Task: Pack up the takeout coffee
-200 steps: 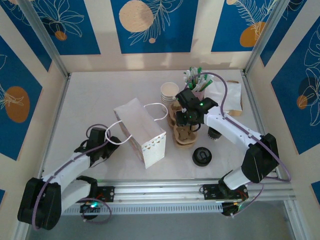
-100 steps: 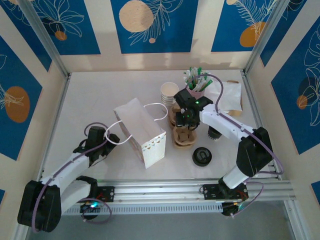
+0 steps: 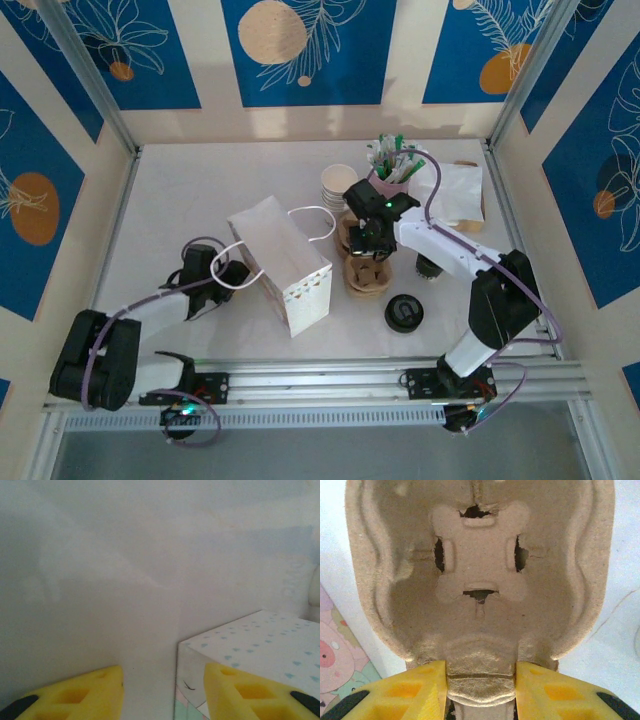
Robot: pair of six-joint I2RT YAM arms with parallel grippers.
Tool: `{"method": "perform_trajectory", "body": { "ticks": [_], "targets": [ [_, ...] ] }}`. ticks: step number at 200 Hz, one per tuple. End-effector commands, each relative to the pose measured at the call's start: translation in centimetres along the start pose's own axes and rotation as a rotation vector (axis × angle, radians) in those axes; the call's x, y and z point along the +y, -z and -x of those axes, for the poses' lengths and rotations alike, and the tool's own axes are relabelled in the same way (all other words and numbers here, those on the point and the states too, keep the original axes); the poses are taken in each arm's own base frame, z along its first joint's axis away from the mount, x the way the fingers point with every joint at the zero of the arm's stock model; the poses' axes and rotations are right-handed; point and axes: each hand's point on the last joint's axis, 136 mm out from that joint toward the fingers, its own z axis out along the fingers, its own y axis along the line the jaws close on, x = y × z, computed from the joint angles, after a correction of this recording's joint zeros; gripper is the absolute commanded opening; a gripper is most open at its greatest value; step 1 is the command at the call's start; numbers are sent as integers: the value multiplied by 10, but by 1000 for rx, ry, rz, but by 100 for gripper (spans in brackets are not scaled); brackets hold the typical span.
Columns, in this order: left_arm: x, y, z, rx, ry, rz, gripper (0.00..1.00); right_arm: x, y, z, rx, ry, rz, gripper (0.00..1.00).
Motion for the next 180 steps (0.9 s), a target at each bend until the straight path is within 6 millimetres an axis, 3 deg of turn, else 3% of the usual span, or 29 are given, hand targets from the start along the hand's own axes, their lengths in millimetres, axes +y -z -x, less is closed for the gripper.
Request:
{"method": "perform_trajectory", "body": {
  "ticks": [1, 24, 61, 96, 145, 180],
  "targets": [
    [-50, -12, -6, 52, -71, -184, 46, -2, 15, -1, -21, -28, 15, 39],
    [-64, -23, -15, 89, -107, -222, 47, -1, 36, 3, -76, -46, 72, 39],
    [-71, -33, -22, 98, -121, -240, 48, -22, 81, 7, -168, -98, 49, 39],
    [-90, -38, -34, 126, -168, -271, 50, -39, 124, 6, -246, -135, 65, 39],
    [-69, -31, -34, 80, -155, -218, 50, -36, 162, 2, -304, -142, 145, 39],
    [-67, -20, -31, 68, -150, -224, 52, -22, 191, 4, -368, -88, 202, 39]
  ]
}}
